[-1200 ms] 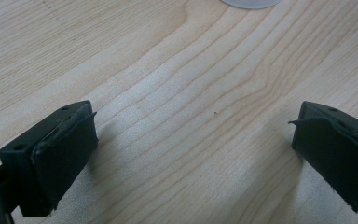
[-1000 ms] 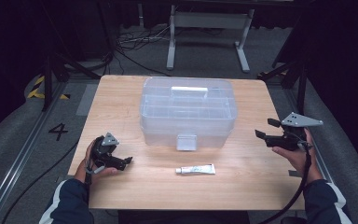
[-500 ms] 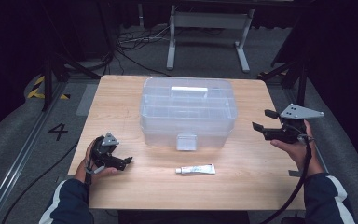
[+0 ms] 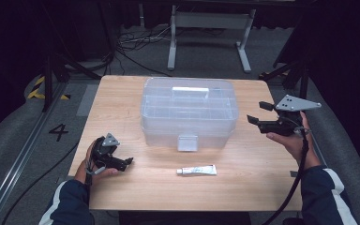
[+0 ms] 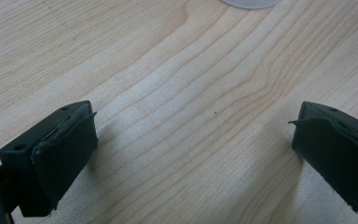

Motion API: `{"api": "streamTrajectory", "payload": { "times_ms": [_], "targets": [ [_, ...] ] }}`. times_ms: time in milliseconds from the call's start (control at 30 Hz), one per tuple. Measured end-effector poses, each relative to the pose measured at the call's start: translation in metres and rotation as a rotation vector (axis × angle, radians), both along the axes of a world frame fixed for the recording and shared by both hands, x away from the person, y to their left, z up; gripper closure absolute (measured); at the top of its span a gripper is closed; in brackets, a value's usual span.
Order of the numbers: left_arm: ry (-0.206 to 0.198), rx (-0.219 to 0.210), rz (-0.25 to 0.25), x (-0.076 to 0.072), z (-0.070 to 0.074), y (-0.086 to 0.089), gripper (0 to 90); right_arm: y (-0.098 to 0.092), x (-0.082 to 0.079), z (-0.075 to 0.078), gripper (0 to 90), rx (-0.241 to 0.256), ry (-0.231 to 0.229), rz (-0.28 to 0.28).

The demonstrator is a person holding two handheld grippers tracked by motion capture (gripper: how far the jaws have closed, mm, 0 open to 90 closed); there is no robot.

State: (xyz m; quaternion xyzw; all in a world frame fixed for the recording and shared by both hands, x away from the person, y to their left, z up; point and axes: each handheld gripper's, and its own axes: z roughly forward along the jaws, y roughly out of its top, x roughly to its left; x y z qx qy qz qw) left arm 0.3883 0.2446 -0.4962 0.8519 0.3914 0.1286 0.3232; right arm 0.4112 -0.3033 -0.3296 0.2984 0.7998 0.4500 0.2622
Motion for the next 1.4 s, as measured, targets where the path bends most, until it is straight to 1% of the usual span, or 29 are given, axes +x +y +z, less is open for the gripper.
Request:
{"api": "streamTrajectory", "payload": {
  "times_ms": [67,167,400,500,567,700,800,833,867,900,1000,1033,1067,1100,1133,1167,1200,1233,1267,1300,1333,1367,1400],
  "targets": [
    [0.0,0.0,0.0,0.0,0.0,0.0,0.2,0.002,0.001,0.001,31.4,-0.005,-0.005,0.002],
    [0.0,0.0,0.0,0.0,0.0,0.0,0.2,0.012,0.005,0.006,32.1,-0.012,-0.007,0.02],
    [-0.002,0.003,-0.002,0.0,0.0,0.0,0.2,0.035,0.016,0.012,33.8,-0.04,-0.002,0.056],
    [-0.002,0.003,-0.002,0.0,0.0,0.0,0.2,0.043,0.021,0.013,34.2,-0.041,0.01,0.066],
    [-0.002,0.003,-0.001,0.0,0.0,0.0,0.3,0.047,0.025,0.013,35.3,-0.045,0.005,0.069],
    [-0.001,0.0,0.001,0.0,0.0,0.0,0.3,0.054,0.03,0.014,36.2,-0.055,0.014,0.073],
    [-0.001,0.001,0.005,0.0,0.0,-0.001,0.3,0.062,0.037,0.013,37.9,-0.07,0.022,0.081],
    [0.0,0.0,0.005,0.001,0.0,-0.001,0.3,0.065,0.04,0.014,38.4,-0.066,0.034,0.087],
    [-0.001,0.011,0.009,0.002,0.001,-0.001,0.4,0.067,0.042,0.014,39.6,-0.068,0.035,0.089],
    [0.008,0.005,0.018,0.002,0.001,-0.003,0.4,0.07,0.044,0.015,40.5,-0.078,0.036,0.093],
    [0.008,0.011,0.022,0.004,0.001,-0.005,1.6,0.076,0.048,0.016,40.9,-0.074,0.047,0.106],
    [0.002,0.007,0.016,0.006,0.003,-0.008,4.3,0.081,0.052,0.017,40.9,-0.098,0.042,0.103],
    [0.0,-0.006,0.022,0.007,0.003,-0.01,7.3,0.084,0.054,0.018,41.2,-0.097,0.047,0.107],
    [0.0,-0.006,0.022,0.007,0.003,-0.01,10.1,0.086,0.055,0.018,41.3,-0.101,0.046,0.115],
    [-0.004,-0.009,0.01,0.008,0.004,-0.011,10.1,0.086,0.055,0.018,41.3,-0.101,0.046,0.115],
    [-0.01,-0.013,-0.001,0.009,0.004,-0.013,15.7,0.09,0.057,0.018,41.4,-0.108,0.048,0.117],
    [-0.008,-0.019,-0.015,0.011,0.006,-0.014,19.9,0.092,0.057,0.018,42.1,-0.107,0.05,0.123],
    [-0.01,-0.034,-0.011,0.013,0.008,-0.018,15.5,0.098,0.06,0.018,43.0,-0.116,0.055,0.133],
    [-0.01,-0.034,-0.011,0.013,0.008,-0.018,16.4,0.098,0.06,0.018,43.0,-0.116,0.055,0.133],
    [-0.02,-0.043,-0.018,0.015,0.011,-0.02,16.4,0.101,0.061,0.018,43.4,-0.123,0.054,0.133],
    [-0.033,-0.044,-0.025,0.016,0.014,-0.022,18.1,0.105,0.062,0.018,44.3,-0.126,0.055,0.14],
    [-0.058,-0.043,-0.026,0.018,0.016,-0.025,17.3,0.107,0.063,0.018,45.5,-0.126,0.059,0.145],
    [-0.053,-0.057,-0.026,0.019,0.019,-0.027,16.7,0.11,0.065,0.018,45.9,-0.127,0.062,0.146]
  ]
}}
